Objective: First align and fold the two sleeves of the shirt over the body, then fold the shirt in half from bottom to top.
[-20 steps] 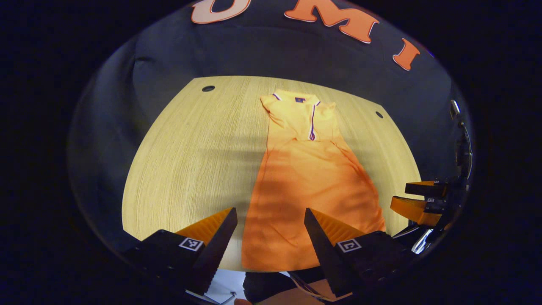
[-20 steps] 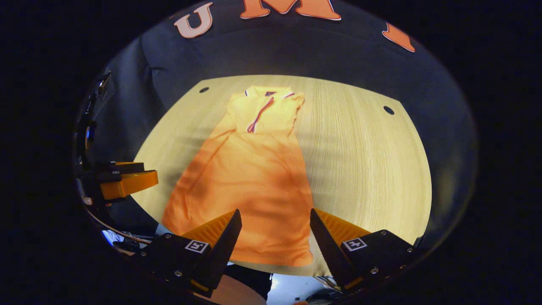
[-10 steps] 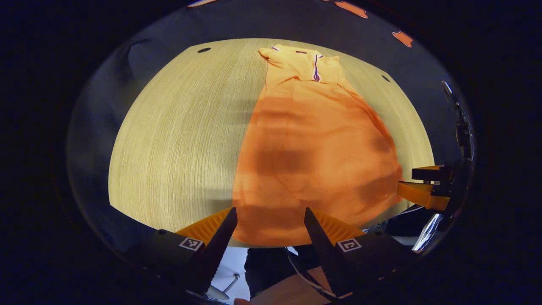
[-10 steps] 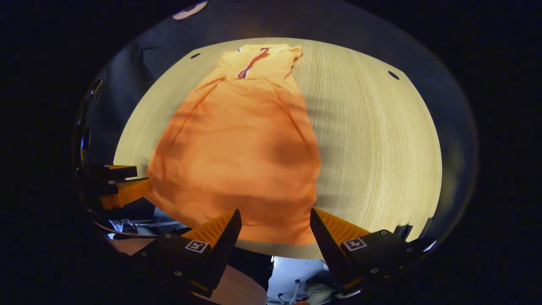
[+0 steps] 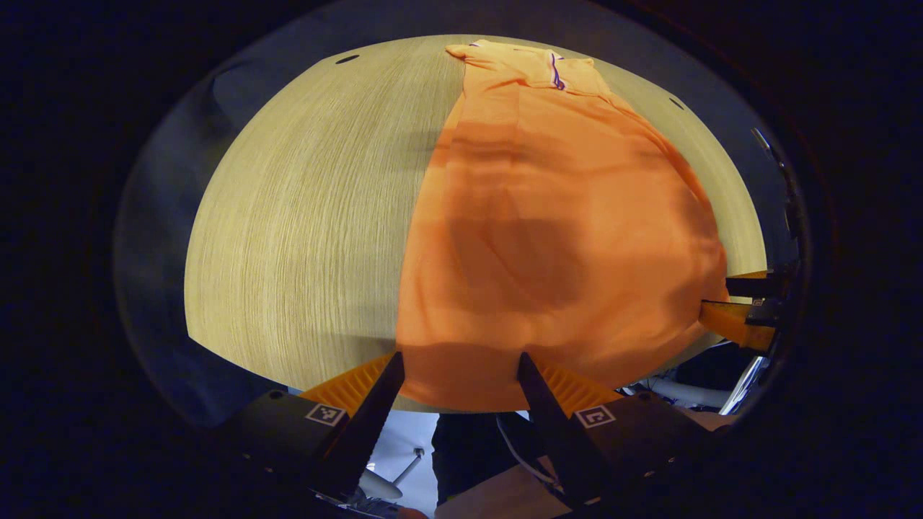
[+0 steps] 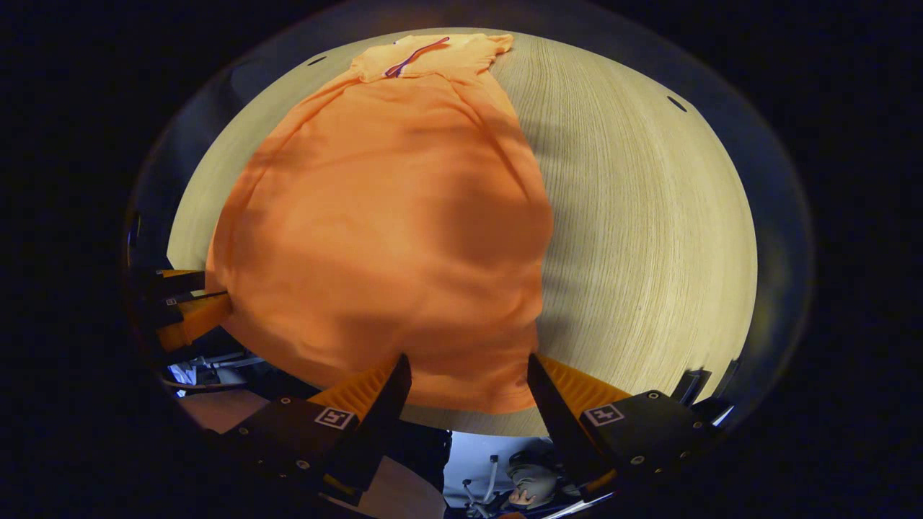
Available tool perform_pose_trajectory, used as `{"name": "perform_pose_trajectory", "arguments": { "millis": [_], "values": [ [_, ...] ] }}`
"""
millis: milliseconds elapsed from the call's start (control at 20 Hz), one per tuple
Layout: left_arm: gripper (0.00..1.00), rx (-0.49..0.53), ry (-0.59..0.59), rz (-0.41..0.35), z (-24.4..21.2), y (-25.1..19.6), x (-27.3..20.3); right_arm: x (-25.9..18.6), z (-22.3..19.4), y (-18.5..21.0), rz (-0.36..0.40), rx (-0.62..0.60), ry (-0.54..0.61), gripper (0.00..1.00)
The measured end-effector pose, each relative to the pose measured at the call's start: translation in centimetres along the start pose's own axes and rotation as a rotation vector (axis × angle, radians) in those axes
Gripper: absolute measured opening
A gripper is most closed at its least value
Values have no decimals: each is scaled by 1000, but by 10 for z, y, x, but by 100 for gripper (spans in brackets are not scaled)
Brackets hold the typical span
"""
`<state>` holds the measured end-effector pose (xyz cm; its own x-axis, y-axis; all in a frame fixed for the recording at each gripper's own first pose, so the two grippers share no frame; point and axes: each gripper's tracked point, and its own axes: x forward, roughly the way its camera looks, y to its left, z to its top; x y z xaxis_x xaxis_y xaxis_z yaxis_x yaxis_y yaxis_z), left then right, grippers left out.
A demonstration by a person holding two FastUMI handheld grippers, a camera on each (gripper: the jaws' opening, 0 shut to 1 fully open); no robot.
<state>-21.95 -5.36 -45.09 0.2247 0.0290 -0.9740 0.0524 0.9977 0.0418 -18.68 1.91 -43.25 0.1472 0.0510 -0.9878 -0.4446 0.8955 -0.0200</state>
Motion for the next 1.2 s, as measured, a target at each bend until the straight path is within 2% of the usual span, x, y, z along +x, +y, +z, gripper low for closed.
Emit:
{"name": "perform_pose_trajectory", "arguments": {
  "millis": [350,450,500,550,600,650,700,750,800,850,900,950,1050,1200],
  "values": [
    [99,16,-1,1,-4,-2,-1,2,-1,0,-12,-18,23,99],
    [92,48,-19,-6,-4,-7,-1,2,-5,1,-15,-11,20,99],
    [82,71,-28,-11,-4,-10,-2,1,-8,2,-18,-6,22,96],
    [77,106,-33,-18,-5,-15,-1,2,-10,4,-22,-11,24,87],
    [60,140,-42,-25,-5,-19,-2,1,-11,6,-25,-17,23,78],
    [55,156,-47,-29,-5,-22,-2,0,-11,6,-32,-21,18,59],
    [33,143,-50,-26,-5,-24,-1,0,-11,3,-49,-21,11,55],
    [22,121,-50,-20,-3,-22,1,-1,-11,3,-41,0,2,30],
    [13,99,-51,-11,-1,-20,3,-1,-12,9,-4,35,1,19],
    [13,75,-48,-13,0,-20,1,-2,-13,15,40,72,5,8],
    [6,65,-52,-24,0,-22,3,-2,-15,15,63,108,4,8],
    [6,50,-54,-41,-2,-23,1,-8,-15,16,80,139,-5,0],
    [6,0,-59,-90,-4,-24,-2,-3,-14,17,96,159,-6,0],
    [6,-5,-48,-116,-4,-19,-7,-11,-10,22,126,176,-15,1]
  ]
}}
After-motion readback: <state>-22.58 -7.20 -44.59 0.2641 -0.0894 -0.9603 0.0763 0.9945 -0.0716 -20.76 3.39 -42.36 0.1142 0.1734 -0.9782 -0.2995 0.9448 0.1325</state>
